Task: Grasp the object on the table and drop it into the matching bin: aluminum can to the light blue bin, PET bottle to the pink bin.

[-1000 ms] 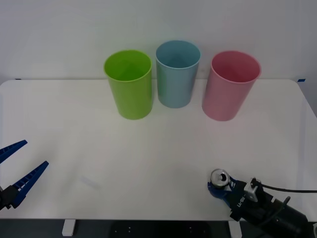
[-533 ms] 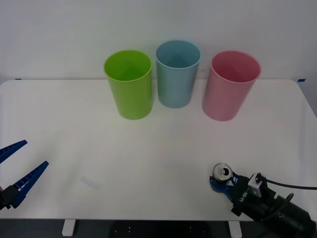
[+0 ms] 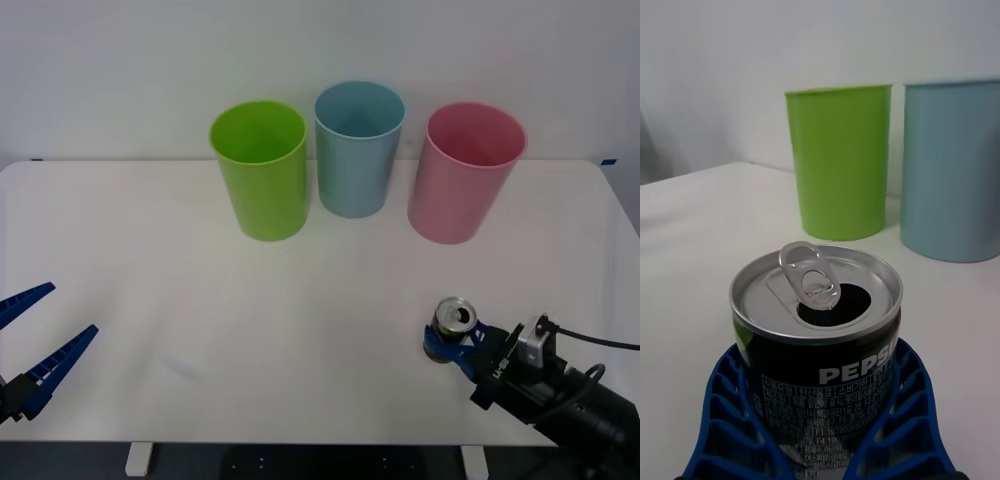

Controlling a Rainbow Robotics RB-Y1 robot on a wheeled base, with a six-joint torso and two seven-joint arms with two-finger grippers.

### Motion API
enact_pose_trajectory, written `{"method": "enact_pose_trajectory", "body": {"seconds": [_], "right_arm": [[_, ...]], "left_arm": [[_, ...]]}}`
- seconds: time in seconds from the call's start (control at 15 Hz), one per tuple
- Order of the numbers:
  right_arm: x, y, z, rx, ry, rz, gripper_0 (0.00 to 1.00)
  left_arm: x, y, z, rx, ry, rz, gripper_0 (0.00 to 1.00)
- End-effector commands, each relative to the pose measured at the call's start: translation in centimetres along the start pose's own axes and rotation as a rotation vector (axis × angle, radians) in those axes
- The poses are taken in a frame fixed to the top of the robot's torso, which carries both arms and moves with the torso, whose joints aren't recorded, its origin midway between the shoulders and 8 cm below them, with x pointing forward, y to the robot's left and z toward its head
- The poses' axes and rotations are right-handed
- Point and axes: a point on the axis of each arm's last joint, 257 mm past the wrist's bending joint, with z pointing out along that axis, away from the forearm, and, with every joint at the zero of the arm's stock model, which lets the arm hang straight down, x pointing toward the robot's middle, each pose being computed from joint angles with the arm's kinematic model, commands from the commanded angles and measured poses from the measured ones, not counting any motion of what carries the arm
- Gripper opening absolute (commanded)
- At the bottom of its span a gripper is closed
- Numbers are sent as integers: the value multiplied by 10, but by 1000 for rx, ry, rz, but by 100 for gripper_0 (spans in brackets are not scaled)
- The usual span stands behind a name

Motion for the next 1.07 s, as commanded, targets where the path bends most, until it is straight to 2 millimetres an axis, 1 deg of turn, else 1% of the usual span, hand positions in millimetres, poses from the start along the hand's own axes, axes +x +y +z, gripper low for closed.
{"method": "enact_pose_trajectory", "body": {"seconds": [0.07,0.33,0.4,0.73,0.8,1.07], "right_arm": [[-25,-3,4,-8,-32,23,0],[-56,-4,9,-24,-66,56,0],[-66,-4,12,-32,-78,71,0],[-105,-8,25,-72,-116,135,0],[-114,-11,29,-78,-123,148,0],[-140,-20,41,-95,-143,177,0]], "left_arm": [[0,0,0,0,0,0,100],[0,0,0,0,0,0,100],[0,0,0,0,0,0,100],[0,0,0,0,0,0,100],[0,0,0,0,0,0,100],[0,0,0,0,0,0,100]]}}
